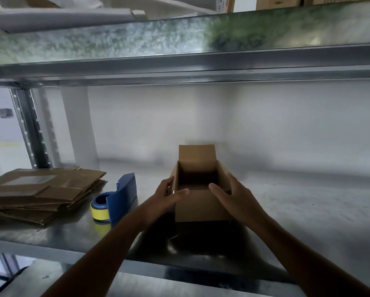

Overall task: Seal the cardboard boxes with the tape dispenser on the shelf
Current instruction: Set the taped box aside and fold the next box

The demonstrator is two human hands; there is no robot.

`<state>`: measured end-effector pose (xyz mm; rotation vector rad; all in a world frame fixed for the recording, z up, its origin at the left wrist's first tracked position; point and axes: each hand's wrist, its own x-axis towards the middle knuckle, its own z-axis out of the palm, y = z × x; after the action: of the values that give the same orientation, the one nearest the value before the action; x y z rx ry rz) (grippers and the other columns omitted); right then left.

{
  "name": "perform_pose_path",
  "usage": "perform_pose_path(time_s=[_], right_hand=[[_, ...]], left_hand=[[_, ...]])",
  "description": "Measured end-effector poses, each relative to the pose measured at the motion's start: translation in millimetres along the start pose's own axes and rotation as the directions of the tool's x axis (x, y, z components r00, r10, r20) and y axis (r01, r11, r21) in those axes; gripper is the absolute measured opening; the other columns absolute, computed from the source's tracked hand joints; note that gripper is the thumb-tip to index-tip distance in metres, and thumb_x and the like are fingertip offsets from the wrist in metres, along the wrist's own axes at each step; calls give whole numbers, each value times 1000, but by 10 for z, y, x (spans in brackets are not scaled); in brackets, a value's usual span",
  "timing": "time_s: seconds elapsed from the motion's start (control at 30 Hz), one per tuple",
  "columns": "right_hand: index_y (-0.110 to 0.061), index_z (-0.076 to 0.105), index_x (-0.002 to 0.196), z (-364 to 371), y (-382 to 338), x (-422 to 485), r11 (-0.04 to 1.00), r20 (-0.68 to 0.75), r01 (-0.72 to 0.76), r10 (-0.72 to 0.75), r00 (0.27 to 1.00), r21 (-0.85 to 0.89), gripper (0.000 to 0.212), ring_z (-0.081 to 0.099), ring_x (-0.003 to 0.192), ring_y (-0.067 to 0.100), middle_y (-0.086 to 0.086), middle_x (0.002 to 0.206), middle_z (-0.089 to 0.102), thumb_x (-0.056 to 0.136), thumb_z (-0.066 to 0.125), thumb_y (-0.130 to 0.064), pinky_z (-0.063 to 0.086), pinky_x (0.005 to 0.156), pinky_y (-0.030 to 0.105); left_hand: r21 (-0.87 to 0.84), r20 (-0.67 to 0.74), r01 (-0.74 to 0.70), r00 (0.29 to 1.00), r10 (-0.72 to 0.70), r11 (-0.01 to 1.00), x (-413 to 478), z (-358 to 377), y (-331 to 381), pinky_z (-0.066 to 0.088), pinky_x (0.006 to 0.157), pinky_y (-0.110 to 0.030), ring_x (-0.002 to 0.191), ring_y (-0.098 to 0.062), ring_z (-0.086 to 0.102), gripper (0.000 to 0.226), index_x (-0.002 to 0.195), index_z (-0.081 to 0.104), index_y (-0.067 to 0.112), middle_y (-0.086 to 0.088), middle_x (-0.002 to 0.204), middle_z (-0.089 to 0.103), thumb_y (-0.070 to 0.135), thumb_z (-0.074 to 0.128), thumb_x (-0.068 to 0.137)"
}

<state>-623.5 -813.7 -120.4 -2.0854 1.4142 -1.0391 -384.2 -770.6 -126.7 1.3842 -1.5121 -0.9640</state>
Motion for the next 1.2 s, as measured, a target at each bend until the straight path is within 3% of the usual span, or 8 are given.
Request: perform_pose_path(time_s=[0.17, 0.23, 0.4, 0.53, 0.67, 0.8, 0.9, 1.2], right_hand=[[-27, 45, 145, -11, 61, -55, 998, -40, -58, 58, 998, 2, 78, 52, 112, 14, -2, 141, 54, 85, 50, -77, 49, 89, 34], [-27, 46, 144, -67, 94, -84, 998, -109, -57, 54, 993, -19, 70, 45, 132, 23, 0, 140, 50, 89, 55, -70, 46, 101, 44], [-29, 8, 162, -299, 85, -105, 983, -338, -106, 153, 929, 153, 111, 16, 153, 27, 6, 167, 15, 80, 79, -53, 29, 116, 46], [-30, -11, 161, -275, 37, -165, 819, -170, -192, 330, 929, 540, 123, 36, 145, 23, 4, 167, 20, 83, 83, -39, 36, 111, 37], [-22, 11, 161, -213, 37, -142, 569, -39, -237, 429, 902, 787, 94, 62, 119, 26, 10, 134, 60, 92, 74, -19, 50, 102, 42], [-13, 66, 118, -180, -9, -169, 668, 0, -253, 354, 935, 700, 20, 66, 112, 29, 3, 105, 73, 101, 60, -21, 50, 93, 40], [-14, 70, 109, -113, -163, -216, 618, 73, -279, 338, 938, 735, 19, 68, 103, 27, 4, 97, 73, 100, 59, -26, 52, 91, 42], [-15, 70, 109, 40, -591, -508, 662, -33, -187, 305, 952, 725, 16, 67, 108, 29, 8, 103, 72, 97, 63, -23, 55, 93, 49]], left_hand=[[-14, -137, -49, 989, 47, 999, 21, 56, -46, 44, 111, -40, 136, -17, 47, 104, 154, 32, 37, 8, 158, 35, 78, 71, 66], [39, -249, -115, 961, 121, 993, 16, 36, -33, 35, 114, -37, 145, -18, 36, 106, 154, 35, 33, 8, 163, 25, 77, 75, 66], [-166, -627, -332, 762, 160, 929, -10, -16, 128, 44, 106, -38, 139, -12, 40, 111, 156, 24, 40, 10, 161, 31, 45, 90, 67], [-437, -500, -181, 863, -71, 881, 102, 58, 189, 31, 110, -33, 140, -23, 44, 103, 162, 6, 30, 0, 158, 41, 21, 77, 89], [-542, -391, -114, 911, -130, 833, 102, 86, 49, 49, 93, -24, 115, -8, 55, 73, 159, 25, 15, -9, 157, 40, 13, 65, 98], [-750, -205, 6, 949, -241, 661, 48, 172, 144, 54, 85, -28, 122, -18, 56, 59, 151, 42, 26, 0, 139, 55, 32, 66, 97], [-710, -53, 97, 980, -191, 697, -25, 183, 186, 57, 58, -26, 102, -22, 65, 40, 137, 54, 25, -4, 123, 66, 33, 62, 99], [-653, -99, 3, 991, -89, 757, -350, -51, 170, 53, 66, -24, 102, -17, 65, 31, 131, 52, 32, 3, 119, 66, 28, 57, 100]])
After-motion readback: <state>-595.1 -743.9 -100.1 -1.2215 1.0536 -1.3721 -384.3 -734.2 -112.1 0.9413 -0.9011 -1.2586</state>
